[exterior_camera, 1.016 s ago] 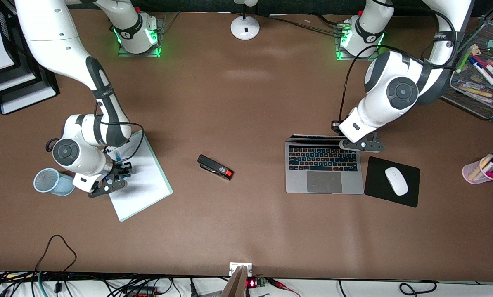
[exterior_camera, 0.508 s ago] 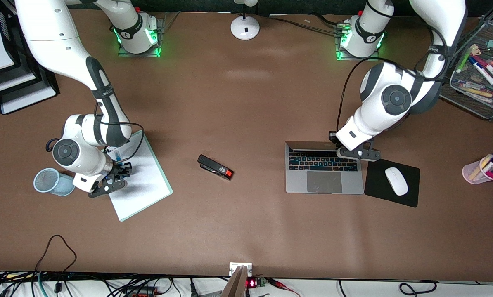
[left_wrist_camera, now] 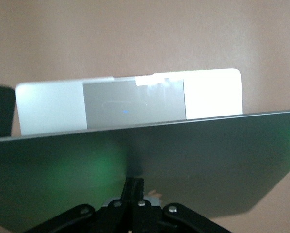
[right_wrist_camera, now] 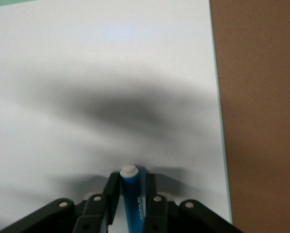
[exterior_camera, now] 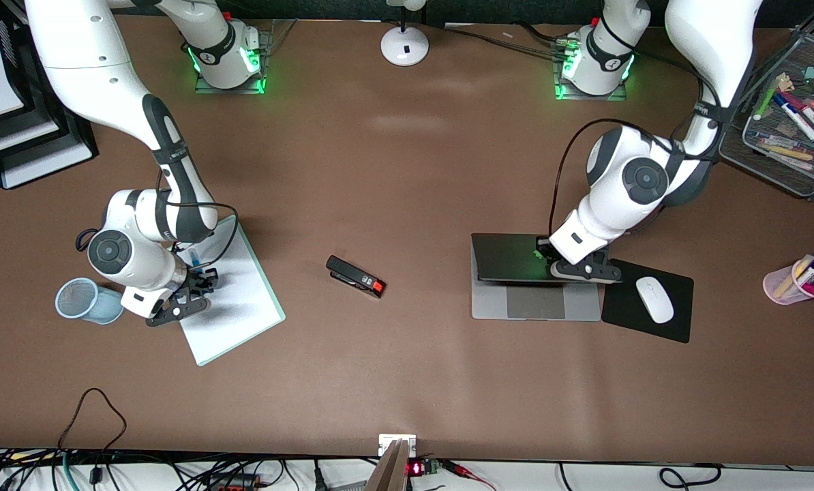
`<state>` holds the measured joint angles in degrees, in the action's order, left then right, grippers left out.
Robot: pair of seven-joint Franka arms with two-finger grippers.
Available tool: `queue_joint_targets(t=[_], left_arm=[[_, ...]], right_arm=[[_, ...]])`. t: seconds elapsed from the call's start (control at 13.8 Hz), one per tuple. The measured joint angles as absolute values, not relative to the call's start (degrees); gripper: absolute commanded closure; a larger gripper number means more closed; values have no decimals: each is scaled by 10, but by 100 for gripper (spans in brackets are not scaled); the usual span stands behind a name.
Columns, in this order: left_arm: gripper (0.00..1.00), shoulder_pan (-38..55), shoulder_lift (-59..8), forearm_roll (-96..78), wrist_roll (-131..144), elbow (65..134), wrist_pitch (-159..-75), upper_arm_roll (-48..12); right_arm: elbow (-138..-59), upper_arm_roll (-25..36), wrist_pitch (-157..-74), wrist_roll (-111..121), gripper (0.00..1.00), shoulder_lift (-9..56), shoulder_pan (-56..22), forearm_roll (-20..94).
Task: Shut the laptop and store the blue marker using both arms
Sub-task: 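Push the laptop lid down shut with the left gripper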
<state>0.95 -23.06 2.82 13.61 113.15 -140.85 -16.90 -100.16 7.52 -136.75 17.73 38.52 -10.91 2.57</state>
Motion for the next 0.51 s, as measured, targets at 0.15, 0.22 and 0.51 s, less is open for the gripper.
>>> queue_joint_targets(t=[0.15, 0.22, 0.51], left_arm=[[100, 9, -253, 41, 136, 1096, -1409, -169], [100, 9, -267, 51, 136, 1078, -1409, -169], [100, 10, -330, 73, 136, 1028, -1445, -169]], right_arm=[[-1002, 75, -1368, 177, 77, 385, -109, 26], [-1002, 75, -1368, 177, 80, 385, -109, 26], [-1002, 75, -1368, 177, 83, 386, -109, 26]])
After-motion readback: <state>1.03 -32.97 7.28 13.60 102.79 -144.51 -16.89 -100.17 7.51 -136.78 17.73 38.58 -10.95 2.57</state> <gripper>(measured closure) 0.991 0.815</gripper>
